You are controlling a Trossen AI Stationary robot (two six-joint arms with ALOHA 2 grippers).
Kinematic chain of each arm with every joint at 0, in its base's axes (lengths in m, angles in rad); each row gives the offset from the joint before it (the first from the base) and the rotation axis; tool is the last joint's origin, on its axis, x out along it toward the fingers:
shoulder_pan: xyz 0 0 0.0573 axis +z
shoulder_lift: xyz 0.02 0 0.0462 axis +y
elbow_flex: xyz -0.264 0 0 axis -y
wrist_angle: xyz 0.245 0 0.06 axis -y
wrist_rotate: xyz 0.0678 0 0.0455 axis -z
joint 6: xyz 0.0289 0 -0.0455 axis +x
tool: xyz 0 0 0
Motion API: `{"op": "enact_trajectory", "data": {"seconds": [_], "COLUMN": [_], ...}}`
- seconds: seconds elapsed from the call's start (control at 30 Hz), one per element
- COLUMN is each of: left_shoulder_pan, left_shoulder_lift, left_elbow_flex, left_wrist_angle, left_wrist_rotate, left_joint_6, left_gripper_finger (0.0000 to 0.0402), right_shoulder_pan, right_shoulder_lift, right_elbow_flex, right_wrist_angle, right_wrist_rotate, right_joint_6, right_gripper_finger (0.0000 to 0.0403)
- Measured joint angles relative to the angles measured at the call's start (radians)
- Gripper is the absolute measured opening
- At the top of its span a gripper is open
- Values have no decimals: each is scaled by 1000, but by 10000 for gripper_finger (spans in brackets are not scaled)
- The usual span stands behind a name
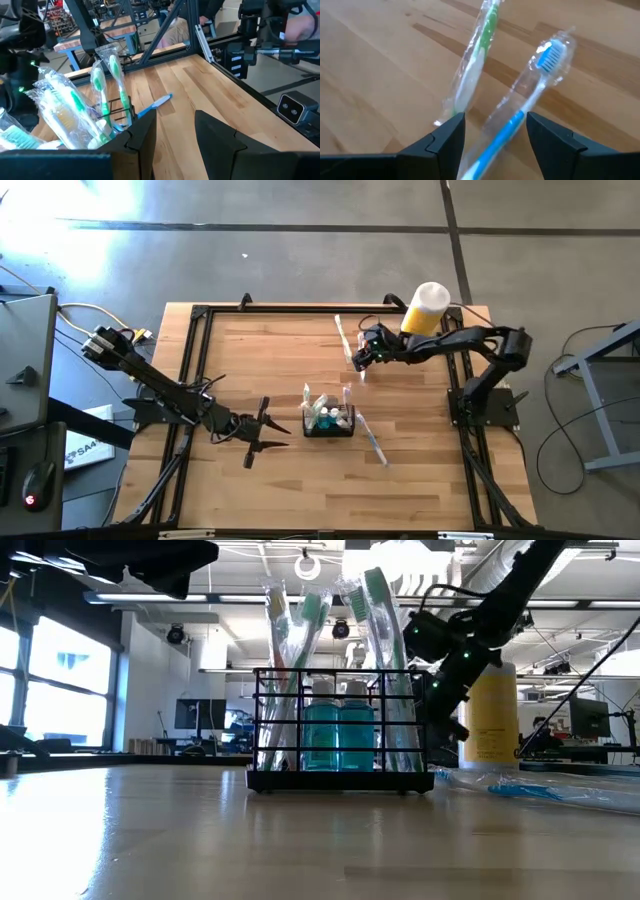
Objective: Pick & Place toothbrushing station
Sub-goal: Put the top blue toothbrush into the wire organizer
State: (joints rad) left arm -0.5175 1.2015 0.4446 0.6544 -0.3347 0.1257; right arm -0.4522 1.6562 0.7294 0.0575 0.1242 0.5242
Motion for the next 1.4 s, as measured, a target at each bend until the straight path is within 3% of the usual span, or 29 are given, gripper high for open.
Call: {"op": "enact_trajectory", "data": {"seconds": [0.1, 0.3, 0.67, 0.83, 1.07, 1.4], "left_shoulder_pan": [0, 0, 0, 0, 0, 0], "left_shoulder_lift": [0, 0, 1, 1, 1, 1], "left_elbow_flex": [0, 0, 0, 0, 0, 0], "left_wrist_angle": [0, -23, -37, -36, -36, -36], "left_wrist_rotate": [0, 0, 2, 2, 2, 1], "left_joint_6": [0, -1, -1, -7, -26, -32], "left_gripper_finger": [129, 129, 129, 129, 129, 129], "right_shoulder_pan": [0, 0, 0, 1, 12, 112], "right_shoulder_lift": [45, 72, 70, 68, 67, 44], "right_elbow_flex": [37, 59, 62, 63, 63, 58], "right_wrist_angle": [-29, -156, -251, -280, -291, -328], "right_wrist_rotate": [31, 202, 219, 216, 223, 345], "right_joint_6": [0, 2, -3, -30, -77, -111], "right_gripper_finger": [203, 203, 199, 149, 23, 5]}}
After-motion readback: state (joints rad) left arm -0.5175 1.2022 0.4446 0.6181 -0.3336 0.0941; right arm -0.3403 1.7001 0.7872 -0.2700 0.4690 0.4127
